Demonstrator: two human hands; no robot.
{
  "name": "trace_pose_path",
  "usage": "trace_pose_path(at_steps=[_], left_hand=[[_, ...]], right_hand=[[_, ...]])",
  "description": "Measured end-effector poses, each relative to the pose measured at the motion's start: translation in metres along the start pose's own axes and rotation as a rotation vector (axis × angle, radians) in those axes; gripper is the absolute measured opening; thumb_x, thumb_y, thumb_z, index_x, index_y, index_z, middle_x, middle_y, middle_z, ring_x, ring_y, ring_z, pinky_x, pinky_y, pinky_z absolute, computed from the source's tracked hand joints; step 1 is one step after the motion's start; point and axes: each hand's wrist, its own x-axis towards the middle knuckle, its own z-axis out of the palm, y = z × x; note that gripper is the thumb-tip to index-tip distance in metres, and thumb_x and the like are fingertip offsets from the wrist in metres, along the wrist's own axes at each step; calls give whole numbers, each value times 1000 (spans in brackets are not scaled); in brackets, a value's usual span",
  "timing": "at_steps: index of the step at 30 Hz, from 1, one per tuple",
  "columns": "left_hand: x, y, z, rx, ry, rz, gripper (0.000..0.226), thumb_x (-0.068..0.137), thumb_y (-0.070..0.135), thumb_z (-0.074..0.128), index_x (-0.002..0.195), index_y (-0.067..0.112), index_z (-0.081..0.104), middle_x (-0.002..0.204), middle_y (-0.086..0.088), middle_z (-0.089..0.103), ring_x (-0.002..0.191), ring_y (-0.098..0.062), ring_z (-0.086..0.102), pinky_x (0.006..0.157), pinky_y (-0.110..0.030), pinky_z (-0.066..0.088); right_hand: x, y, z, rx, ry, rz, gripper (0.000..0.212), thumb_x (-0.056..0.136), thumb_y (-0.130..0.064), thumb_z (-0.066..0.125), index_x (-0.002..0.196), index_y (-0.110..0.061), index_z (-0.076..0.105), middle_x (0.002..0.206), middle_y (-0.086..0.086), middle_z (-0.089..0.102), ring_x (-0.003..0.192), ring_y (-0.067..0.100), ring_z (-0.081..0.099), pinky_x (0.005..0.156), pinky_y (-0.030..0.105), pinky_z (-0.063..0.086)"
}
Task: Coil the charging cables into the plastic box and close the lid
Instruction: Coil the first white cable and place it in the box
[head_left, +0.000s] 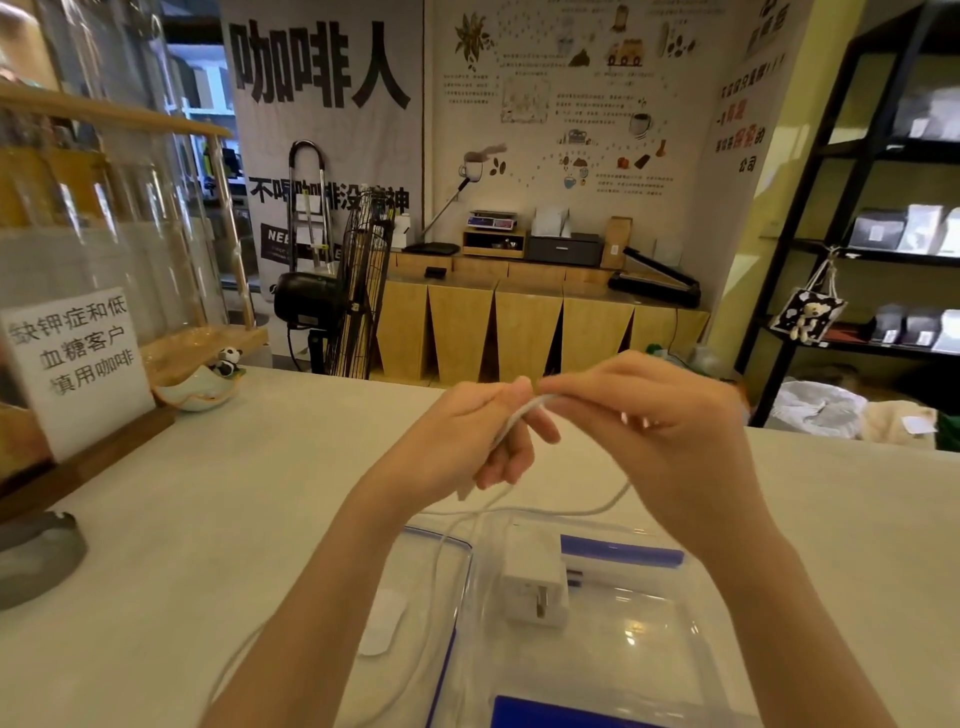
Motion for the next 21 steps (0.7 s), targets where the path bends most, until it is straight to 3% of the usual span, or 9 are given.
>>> trace_pose_path(at_steps=[4, 6, 9, 11, 14, 16, 19, 21], left_hand=[[-9, 15, 1, -236, -226, 15, 51, 90, 45, 27, 70, 16, 63, 40, 11, 43, 35, -4, 32, 41, -17, 27], [-13, 18, -2, -423, -385, 57, 45, 92, 40, 32, 70, 17, 63, 41, 13, 40, 36, -3, 31, 40, -19, 25], [-14, 20, -11, -836, -670, 226, 38, 95, 30, 34, 79, 10, 62, 48, 6, 36, 39, -7, 32, 39, -15, 28], [-13, 23, -17, -1139, -707, 292, 38, 96, 23, 31, 83, 0, 57, 53, 2, 38, 43, -10, 32, 42, -19, 26], [-11, 23, -26, -1407, -580, 336, 39, 97, 25, 25, 89, -4, 51, 55, -2, 37, 47, -11, 31, 47, -22, 24], [-10, 19, -29, -1421, -402, 348, 40, 98, 28, 23, 92, -2, 50, 52, -4, 40, 46, -11, 32, 47, -21, 27], [-6, 10, -28, -1138, 59, 300, 41, 97, 30, 22, 86, 7, 54, 46, 6, 47, 38, -4, 37, 40, -13, 33], [-3, 6, -26, -965, 244, 266, 41, 97, 30, 21, 86, 8, 55, 43, 8, 45, 36, -2, 35, 38, -13, 32]], right_hand=[[3, 6, -2, 278, 134, 106, 23, 76, -18, 64, 99, -18, 67, 81, -6, 69, 72, 15, 61, 61, 27, 51], [4, 7, 1, 420, 130, 146, 24, 78, -24, 61, 101, -19, 67, 79, -19, 68, 70, 11, 60, 60, 23, 50], [3, 7, 11, 574, 112, 269, 25, 80, -25, 54, 100, -23, 68, 73, -17, 68, 64, 4, 57, 60, 13, 47], [1, 6, 22, 644, 39, 387, 24, 79, -24, 51, 98, -24, 66, 70, -14, 69, 63, 2, 60, 60, 13, 49], [-3, 1, 39, 625, -210, 475, 22, 83, -25, 49, 100, -29, 63, 70, -10, 70, 69, 4, 65, 69, 15, 52], [-5, -6, 48, 512, -379, 454, 24, 89, -22, 48, 109, -31, 60, 77, -8, 70, 74, 5, 65, 76, 17, 52], [-6, -18, 54, 362, -527, 407, 26, 91, -26, 49, 115, -29, 56, 84, -4, 71, 76, 4, 66, 77, 18, 52], [-6, -23, 53, 274, -562, 385, 24, 90, -30, 49, 113, -29, 56, 85, -3, 71, 75, 6, 66, 77, 21, 53]])
